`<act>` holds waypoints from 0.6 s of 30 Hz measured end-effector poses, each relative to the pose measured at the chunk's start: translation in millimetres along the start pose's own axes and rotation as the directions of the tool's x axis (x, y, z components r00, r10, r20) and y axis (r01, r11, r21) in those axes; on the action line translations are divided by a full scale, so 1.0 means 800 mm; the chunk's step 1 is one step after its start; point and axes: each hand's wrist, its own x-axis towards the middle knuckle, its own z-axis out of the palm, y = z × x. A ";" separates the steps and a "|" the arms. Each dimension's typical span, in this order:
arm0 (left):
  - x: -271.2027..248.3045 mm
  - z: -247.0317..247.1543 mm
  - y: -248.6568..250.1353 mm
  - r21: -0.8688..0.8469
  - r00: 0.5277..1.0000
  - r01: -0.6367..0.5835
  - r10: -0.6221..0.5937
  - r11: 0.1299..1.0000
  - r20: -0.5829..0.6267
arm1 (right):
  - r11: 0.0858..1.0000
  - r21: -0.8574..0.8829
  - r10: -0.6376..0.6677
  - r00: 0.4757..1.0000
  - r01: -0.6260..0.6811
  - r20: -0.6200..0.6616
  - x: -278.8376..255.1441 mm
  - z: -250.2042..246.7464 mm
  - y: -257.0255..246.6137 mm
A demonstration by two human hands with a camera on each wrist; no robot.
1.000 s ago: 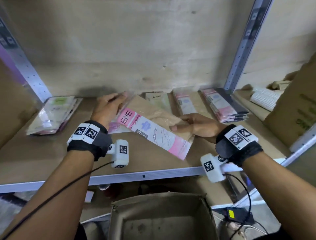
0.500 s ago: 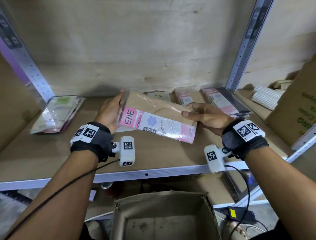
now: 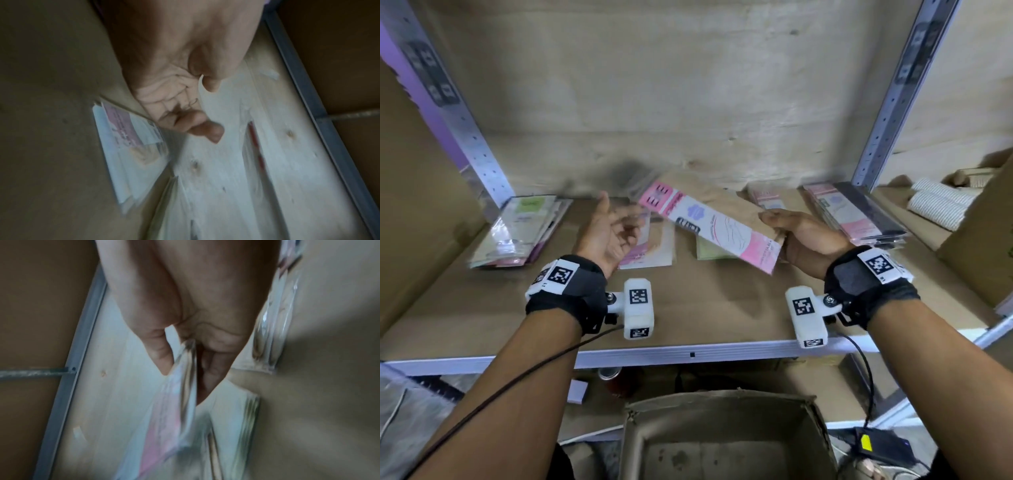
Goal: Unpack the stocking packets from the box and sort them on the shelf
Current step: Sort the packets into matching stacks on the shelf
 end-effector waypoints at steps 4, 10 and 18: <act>-0.015 0.018 -0.015 0.376 0.969 0.038 -0.126 0.926 0.214 | 0.978 0.208 0.001 0.999 0.006 -0.036 0.010 0.023 0.002; -0.035 0.037 -0.028 0.407 0.914 -0.092 -0.085 0.909 0.397 | 0.965 0.262 -0.014 0.999 0.023 -0.037 0.019 0.073 0.023; -0.020 0.014 -0.008 0.524 0.977 -0.192 0.110 0.830 0.183 | 0.998 -0.070 -0.001 0.982 -0.012 -0.189 0.041 0.108 0.026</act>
